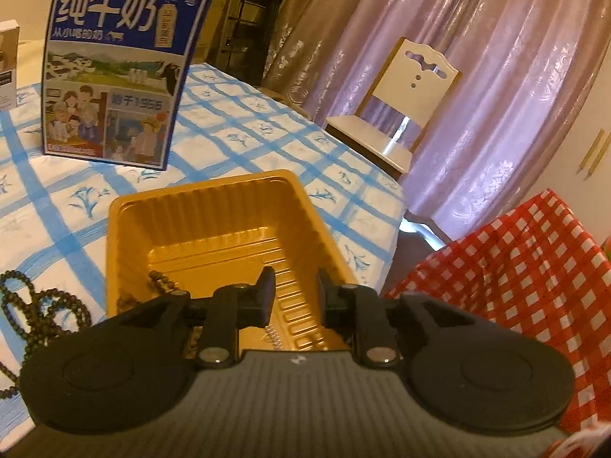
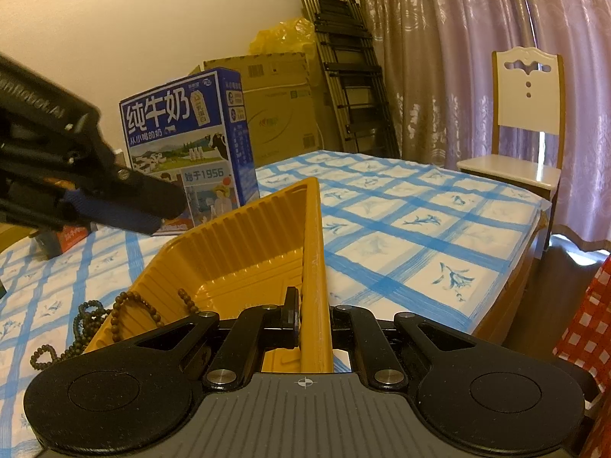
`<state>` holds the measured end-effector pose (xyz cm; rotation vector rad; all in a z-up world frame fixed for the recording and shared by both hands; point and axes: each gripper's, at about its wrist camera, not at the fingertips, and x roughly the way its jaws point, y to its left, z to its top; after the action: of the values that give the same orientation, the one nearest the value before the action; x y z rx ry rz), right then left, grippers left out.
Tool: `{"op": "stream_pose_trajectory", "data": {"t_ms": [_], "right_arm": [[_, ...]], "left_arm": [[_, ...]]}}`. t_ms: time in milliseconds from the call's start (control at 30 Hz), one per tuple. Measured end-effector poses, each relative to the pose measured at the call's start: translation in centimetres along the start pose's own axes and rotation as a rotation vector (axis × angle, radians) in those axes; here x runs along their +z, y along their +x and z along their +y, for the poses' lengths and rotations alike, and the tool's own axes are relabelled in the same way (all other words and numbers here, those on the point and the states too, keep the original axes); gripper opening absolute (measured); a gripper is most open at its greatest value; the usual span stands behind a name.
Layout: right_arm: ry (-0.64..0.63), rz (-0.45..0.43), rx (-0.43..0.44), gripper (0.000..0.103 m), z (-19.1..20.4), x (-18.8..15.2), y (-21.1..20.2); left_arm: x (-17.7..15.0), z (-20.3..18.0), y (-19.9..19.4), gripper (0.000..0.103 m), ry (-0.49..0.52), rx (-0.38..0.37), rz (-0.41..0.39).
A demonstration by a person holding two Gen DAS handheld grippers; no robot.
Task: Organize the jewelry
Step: 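Lower the pearl strand into the orange tray and open the left tool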
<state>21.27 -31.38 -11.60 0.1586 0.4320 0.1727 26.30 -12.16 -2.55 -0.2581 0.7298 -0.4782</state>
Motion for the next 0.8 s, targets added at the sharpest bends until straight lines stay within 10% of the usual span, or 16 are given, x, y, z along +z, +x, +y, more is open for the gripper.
{"op": "stream_pose_trajectory", "data": {"t_ms": [800], "right_arm": [[-0.003,0.001,-0.005,0.007,-0.4,-0.1,-0.2]], "left_arm": [[-4.8,8.8,-9.0,0.029,0.092,0.388,-0.034]]}}
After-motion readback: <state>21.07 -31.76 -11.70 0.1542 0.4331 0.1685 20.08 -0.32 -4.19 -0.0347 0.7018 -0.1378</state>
